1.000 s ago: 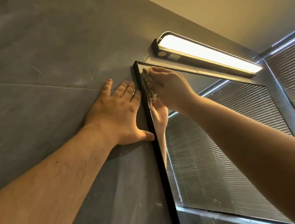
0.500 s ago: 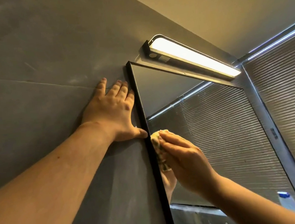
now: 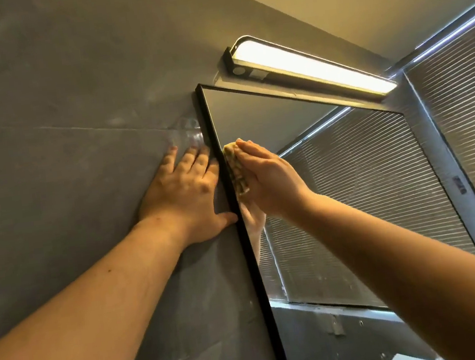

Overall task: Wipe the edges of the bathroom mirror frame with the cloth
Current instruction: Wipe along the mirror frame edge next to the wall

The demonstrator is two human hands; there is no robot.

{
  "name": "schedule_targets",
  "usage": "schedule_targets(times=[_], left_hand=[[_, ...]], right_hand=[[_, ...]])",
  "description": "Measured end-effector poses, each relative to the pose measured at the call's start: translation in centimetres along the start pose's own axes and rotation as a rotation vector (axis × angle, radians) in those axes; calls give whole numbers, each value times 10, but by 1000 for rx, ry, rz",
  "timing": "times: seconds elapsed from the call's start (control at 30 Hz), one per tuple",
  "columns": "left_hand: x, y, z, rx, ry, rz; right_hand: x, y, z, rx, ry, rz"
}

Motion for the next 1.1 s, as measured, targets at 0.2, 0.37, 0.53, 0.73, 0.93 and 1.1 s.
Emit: schedule_targets(times=[0.2, 0.37, 0.53, 0.73, 0.93, 1.1], left_hand=[[-2, 0, 0, 6, -25, 20], [-3, 0, 0, -1, 1, -28], [-11, -1, 3, -36, -70, -136], [-11, 0, 4, -8, -76, -95], [-11, 1, 4, -10, -86, -76], [-10, 1, 4, -13, -81, -53]], right_hand=[[-4, -45, 4, 5, -4, 6], [-4, 12, -3, 49, 29, 11], [-12, 62, -6, 67, 85, -45], [1, 31, 19, -72, -17, -21], [26, 41, 84, -367, -75, 64], [27, 45, 92, -407, -150, 107]])
Point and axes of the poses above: each hand's wrist, its own y-axis away from the middle knuckle, its own x-axis out of the back of the hand, z = x × y, the point moved 8 cm from there along -y, towards the middle knuckle, and after that the axes turned 8 degrees about -y, right-handed, at the moved point
